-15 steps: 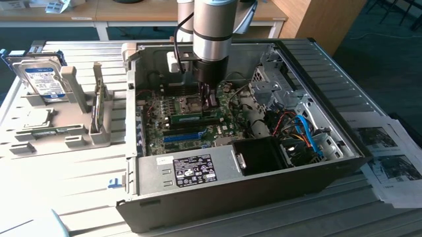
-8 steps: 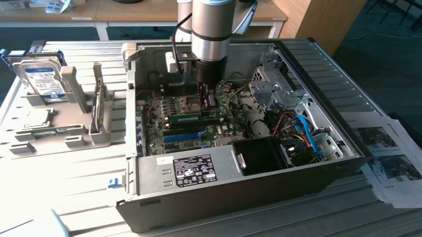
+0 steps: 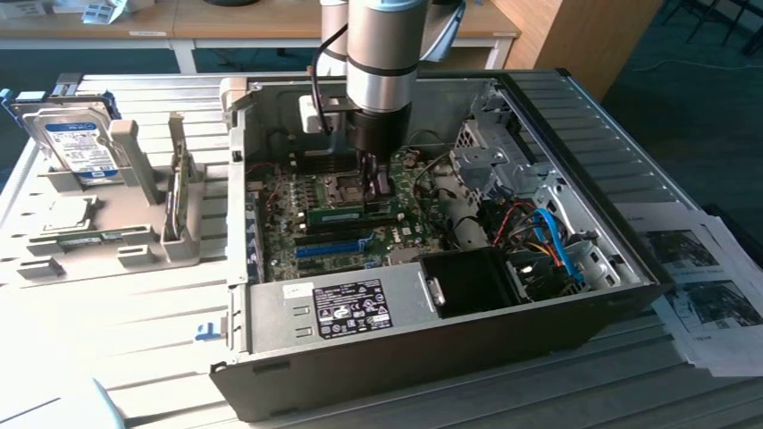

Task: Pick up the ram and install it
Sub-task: 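Insert the ram into the slot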

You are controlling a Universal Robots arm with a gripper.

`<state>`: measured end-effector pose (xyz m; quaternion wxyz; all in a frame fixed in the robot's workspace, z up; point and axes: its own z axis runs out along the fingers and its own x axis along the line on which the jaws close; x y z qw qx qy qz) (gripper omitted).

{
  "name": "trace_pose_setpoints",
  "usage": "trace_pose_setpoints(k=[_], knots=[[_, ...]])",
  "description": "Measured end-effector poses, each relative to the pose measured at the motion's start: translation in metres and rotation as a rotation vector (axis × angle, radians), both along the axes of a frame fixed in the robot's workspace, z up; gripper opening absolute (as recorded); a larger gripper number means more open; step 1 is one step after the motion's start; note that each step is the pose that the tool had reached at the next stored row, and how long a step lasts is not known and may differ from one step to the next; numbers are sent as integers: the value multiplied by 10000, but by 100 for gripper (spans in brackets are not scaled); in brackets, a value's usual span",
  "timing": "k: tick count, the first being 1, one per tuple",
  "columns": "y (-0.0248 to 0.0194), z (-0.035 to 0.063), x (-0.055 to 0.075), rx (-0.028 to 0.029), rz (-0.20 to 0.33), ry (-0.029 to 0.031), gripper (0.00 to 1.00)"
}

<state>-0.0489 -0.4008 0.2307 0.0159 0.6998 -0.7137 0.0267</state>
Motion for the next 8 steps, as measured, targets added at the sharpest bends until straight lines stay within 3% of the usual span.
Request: trace_pose_setpoints(k=[8], knots=[[2,0,-7,-1,-83,0,12]])
